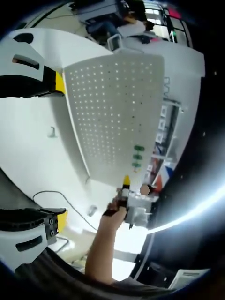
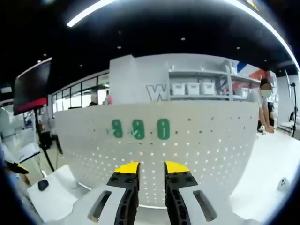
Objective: Insert the hook assembly into the mounting plate slot until the hook locks in place.
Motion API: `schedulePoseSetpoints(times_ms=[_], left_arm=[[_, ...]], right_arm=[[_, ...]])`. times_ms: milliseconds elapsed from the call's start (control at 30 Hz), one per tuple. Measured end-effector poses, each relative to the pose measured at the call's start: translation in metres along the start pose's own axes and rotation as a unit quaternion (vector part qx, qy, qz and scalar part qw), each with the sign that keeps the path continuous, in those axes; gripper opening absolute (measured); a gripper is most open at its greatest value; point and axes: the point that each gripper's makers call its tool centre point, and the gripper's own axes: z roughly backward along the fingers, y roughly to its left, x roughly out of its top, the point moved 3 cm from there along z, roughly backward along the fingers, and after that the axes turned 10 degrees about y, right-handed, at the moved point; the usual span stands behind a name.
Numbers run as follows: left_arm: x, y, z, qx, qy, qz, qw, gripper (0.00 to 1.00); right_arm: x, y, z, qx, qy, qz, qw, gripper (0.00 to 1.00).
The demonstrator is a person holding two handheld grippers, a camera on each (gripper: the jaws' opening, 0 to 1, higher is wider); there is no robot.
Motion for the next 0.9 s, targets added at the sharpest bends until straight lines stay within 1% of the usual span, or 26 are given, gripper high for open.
schedulePoseSetpoints(times_ms=[67,167,233,267,400,467,567,633,733,900], left_arm=[[0.000,0.000,0.000,0.001,0.001,0.000,1.0000,1.00],[-0.003,0.002,0.000,0.004,0.005,0.003,1.0000,1.00],[-0.005,0.002,-0.001,0.006,0.009,0.005,0.9999,1.00],[-0.006,0.002,-0.002,0.007,0.011,0.006,0.9999,1.00],[-0.013,0.001,-0.004,0.006,0.020,0.010,0.9997,1.00],[-0.015,0.000,-0.006,0.007,0.023,0.011,0.9996,1.00],[-0.019,-0.001,-0.008,0.004,0.028,0.015,0.9995,1.00],[-0.021,0.000,-0.010,0.007,0.031,0.015,0.9994,1.00],[-0.024,0.001,-0.011,0.011,0.033,0.018,0.9993,1.00],[-0.027,0.003,-0.015,0.009,0.036,0.028,0.9989,1.00]], right_arm=[[-0.010,0.003,0.003,0.006,0.011,0.002,0.9999,0.20],[-0.029,0.012,0.010,0.019,0.034,0.009,0.9992,0.23],[-0.045,0.019,0.016,0.029,0.047,0.009,0.9984,0.26],[-0.057,0.023,0.018,0.041,0.063,0.009,0.9971,0.28],[-0.084,0.039,0.030,0.056,0.086,0.009,0.9946,0.30],[-0.098,0.048,0.038,0.061,0.094,0.004,0.9936,0.31],[-0.117,0.061,0.048,0.074,0.112,-0.018,0.9908,0.33],[-0.123,0.067,0.055,0.076,0.113,-0.021,0.9905,0.32],[-0.124,0.073,0.065,0.082,0.105,-0.037,0.9903,0.31],[-0.126,0.086,0.074,0.098,0.109,-0.026,0.9888,0.32]])
